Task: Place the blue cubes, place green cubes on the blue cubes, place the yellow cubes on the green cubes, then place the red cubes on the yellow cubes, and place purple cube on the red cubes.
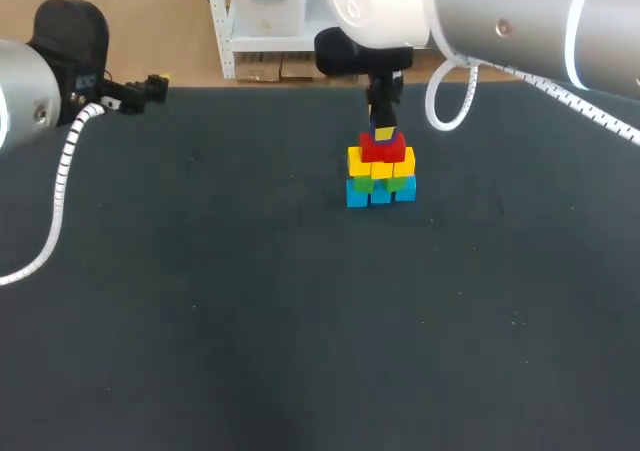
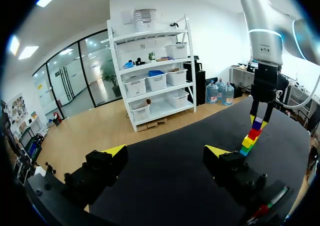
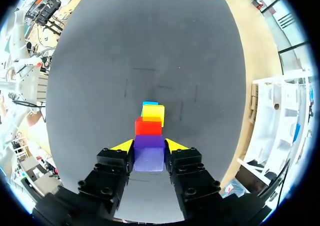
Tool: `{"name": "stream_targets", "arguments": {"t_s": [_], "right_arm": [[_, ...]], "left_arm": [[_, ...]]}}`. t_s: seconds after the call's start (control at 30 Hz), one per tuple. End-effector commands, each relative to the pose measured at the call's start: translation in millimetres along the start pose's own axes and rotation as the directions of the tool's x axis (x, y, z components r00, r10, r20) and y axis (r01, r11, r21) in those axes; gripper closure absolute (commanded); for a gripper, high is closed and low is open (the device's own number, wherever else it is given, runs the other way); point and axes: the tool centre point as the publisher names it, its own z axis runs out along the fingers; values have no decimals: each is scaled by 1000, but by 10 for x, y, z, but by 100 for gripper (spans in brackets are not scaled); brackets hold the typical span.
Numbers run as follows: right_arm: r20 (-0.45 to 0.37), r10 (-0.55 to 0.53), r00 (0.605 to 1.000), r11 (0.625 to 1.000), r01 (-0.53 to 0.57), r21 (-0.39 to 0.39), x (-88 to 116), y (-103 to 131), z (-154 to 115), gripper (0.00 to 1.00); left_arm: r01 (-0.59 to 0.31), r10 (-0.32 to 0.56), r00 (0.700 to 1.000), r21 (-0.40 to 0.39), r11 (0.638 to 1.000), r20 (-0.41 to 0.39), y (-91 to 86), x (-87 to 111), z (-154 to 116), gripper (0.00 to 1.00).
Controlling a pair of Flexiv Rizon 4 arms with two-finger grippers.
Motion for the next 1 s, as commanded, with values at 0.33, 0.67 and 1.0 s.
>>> {"name": "stream_targets", "arguments": {"t_s": [0.33, 0.67, 1.0], "right_arm": [[16, -13, 1000, 1000, 12, 29, -2, 38, -43, 0], [53, -7, 999, 992, 1, 126, 95, 30, -231, 0], [53, -7, 999, 992, 1, 126, 95, 30, -231, 0]], "left_arm": [[-2, 2, 1000, 8, 1000, -4, 19, -5, -7, 0], [-2, 2, 1000, 8, 1000, -4, 19, -5, -7, 0], [-2, 2, 1000, 8, 1000, -4, 19, -5, -7, 0]]}}
